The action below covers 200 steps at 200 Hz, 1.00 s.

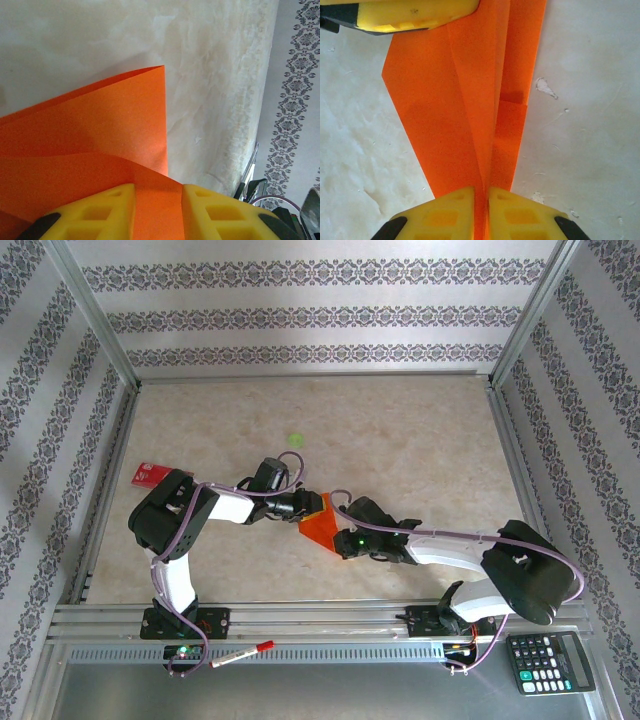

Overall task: Fold a paper plane with a square sheet of paper (pick it up from the middle)
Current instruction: Fourth fold the wing at the center of the table.

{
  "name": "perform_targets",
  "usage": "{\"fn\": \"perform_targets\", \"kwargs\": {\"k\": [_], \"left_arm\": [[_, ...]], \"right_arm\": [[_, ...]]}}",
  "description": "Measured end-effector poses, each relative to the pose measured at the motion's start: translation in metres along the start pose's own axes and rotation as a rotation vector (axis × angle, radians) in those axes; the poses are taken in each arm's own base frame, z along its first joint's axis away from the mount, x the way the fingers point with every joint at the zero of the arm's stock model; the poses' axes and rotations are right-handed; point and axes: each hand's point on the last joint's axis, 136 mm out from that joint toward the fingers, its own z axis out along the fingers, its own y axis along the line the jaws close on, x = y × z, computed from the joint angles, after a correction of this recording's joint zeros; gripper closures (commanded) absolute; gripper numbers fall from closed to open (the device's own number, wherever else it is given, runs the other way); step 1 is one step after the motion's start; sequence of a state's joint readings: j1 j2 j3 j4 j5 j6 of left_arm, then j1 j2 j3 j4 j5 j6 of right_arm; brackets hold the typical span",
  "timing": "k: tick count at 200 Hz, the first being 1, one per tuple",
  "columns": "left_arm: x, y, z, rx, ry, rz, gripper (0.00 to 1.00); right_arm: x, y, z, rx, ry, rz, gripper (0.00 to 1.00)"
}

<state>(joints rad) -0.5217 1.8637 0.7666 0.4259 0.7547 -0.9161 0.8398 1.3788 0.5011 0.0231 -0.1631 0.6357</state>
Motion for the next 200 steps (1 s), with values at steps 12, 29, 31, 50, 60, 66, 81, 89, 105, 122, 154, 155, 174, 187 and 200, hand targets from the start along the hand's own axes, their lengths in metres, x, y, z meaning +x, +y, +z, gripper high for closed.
{"fn": "perform_targets", "kwargs": {"k": [12, 29, 31, 50, 60, 66, 81, 89, 105, 122, 154, 155, 174, 187, 200], "left_arm": [[0.0, 0.0, 0.0, 0.001, 0.0, 0.0, 0.7], [0.0, 0.0, 0.0, 0.001, -0.001, 0.001, 0.7], [0.0, 0.0, 0.0, 0.001, -0.001, 0.001, 0.7], [0.0, 0.0, 0.0, 0.001, -0.001, 0.001, 0.7], [0.0, 0.0, 0.0, 0.001, -0.001, 0.001, 0.7], [0.0, 0.0, 0.0, 0.001, 0.0, 0.001, 0.7], [0.0, 0.0, 0.0, 0.001, 0.0, 0.001, 0.71], [0.0, 0.0, 0.0, 0.001, -0.001, 0.001, 0.71], [0.0, 0.0, 0.0, 0.001, -0.001, 0.001, 0.71], [0.0, 0.0, 0.0, 0.001, -0.001, 0.001, 0.71], [0.0, 0.0, 0.0, 0.0, 0.0, 0.0, 0.71], [0.0, 0.0, 0.0, 0.0, 0.0, 0.0, 0.71], [0.0, 0.0, 0.0, 0.0, 0.0, 0.0, 0.71], [0.0, 0.0, 0.0, 0.0, 0.0, 0.0, 0.71], [0.0, 0.001, 0.0, 0.0, -0.001, 0.0, 0.71]], "right_arm": [[-0.001, 0.001, 0.0, -0.006, -0.005, 0.013, 0.82], [-0.005, 0.0, -0.003, -0.015, -0.02, 0.027, 0.81], [-0.005, 0.001, -0.003, -0.016, -0.022, 0.028, 0.81], [-0.01, 0.0, -0.007, -0.028, -0.045, 0.043, 0.81], [-0.011, 0.0, -0.008, -0.034, -0.05, 0.055, 0.82], [-0.012, 0.001, -0.008, -0.038, -0.053, 0.058, 0.84], [-0.013, 0.001, -0.008, -0.048, -0.053, 0.069, 0.88], [-0.013, 0.003, -0.007, -0.054, -0.052, 0.07, 0.9], [-0.012, 0.004, -0.004, -0.063, -0.045, 0.071, 0.94], [-0.011, 0.004, -0.003, -0.066, -0.038, 0.078, 0.97], [-0.007, 0.006, 0.0, -0.065, -0.025, 0.071, 0.98], [-0.007, 0.006, 0.0, -0.066, -0.025, 0.071, 0.98], [-0.002, 0.008, 0.004, -0.062, -0.01, 0.059, 0.99], [0.0, 0.009, 0.005, -0.059, -0.005, 0.05, 0.98], [0.001, 0.012, 0.006, -0.061, -0.004, 0.037, 0.98]]}}
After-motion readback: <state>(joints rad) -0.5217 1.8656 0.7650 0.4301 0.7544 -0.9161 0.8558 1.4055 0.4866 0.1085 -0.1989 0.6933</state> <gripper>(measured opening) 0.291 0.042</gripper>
